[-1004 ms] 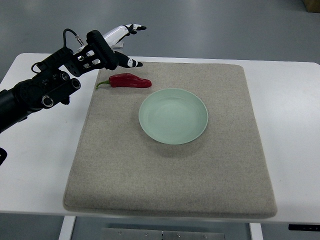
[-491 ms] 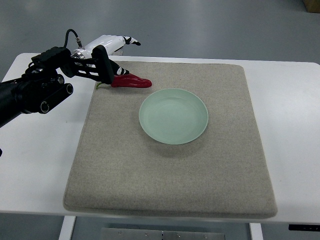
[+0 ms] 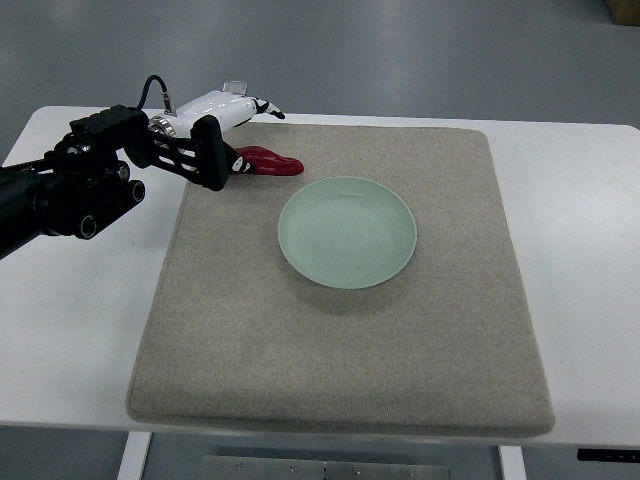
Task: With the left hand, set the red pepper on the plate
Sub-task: 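Close the left hand fingers around the red pepper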
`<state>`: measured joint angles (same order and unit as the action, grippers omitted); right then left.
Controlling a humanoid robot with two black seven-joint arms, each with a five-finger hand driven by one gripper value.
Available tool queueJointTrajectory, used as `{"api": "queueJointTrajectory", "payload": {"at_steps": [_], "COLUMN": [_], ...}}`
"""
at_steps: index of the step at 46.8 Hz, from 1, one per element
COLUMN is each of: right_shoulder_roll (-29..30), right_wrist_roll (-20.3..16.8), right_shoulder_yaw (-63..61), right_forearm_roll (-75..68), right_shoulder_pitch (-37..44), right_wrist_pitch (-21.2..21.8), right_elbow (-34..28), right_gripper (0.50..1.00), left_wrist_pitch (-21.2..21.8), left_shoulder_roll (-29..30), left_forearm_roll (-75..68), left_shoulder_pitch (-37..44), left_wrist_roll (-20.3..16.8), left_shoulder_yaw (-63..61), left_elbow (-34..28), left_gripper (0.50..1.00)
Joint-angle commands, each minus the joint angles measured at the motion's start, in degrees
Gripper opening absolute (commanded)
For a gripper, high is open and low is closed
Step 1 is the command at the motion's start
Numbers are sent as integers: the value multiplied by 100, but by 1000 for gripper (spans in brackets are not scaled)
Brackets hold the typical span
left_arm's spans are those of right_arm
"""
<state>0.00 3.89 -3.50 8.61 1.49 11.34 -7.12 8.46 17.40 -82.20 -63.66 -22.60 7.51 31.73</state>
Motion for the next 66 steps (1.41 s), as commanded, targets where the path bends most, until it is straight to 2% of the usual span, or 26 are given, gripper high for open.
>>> {"api": "queueJointTrajectory", "payload": {"at_steps": [1,9,11,19,22,32,66], "right_shoulder_roll": [0,0,0,0,0,0,0], "right_wrist_roll": [6,-3,-3,-3,-3,-3,6], "right_shoulder_yaw": [-1,-1,-1,-1,-1,-1,-1], "right_forearm_roll": [0,0,0,0,0,0,0], "right_shoulder_pitch": [0,0,0,0,0,0,0], "right_wrist_pitch": [0,0,0,0,0,0,0], "right_elbow": [0,0,0,0,0,0,0], "right_gripper": [932,932,932,932,932,932,932], "left_wrist_pitch": [-46,-99,-99,-99,-99,-99,-19], "left_shoulder_roll": [36,62,62,62,62,62,-17], "left_forearm_roll": [11,46,46,46,46,37,64], "left_shoulder_pitch": [20,55,56,64,64,64,135], "left_wrist_roll": [1,1,1,1,9,1,10], "left_shoulder_yaw": [-30,-39,-39,-39,-39,-57,-215], "left_elbow": [0,-18,-27,-35,-44,-70,-141], "left_gripper": [857,851,834,816,782,752,756]}}
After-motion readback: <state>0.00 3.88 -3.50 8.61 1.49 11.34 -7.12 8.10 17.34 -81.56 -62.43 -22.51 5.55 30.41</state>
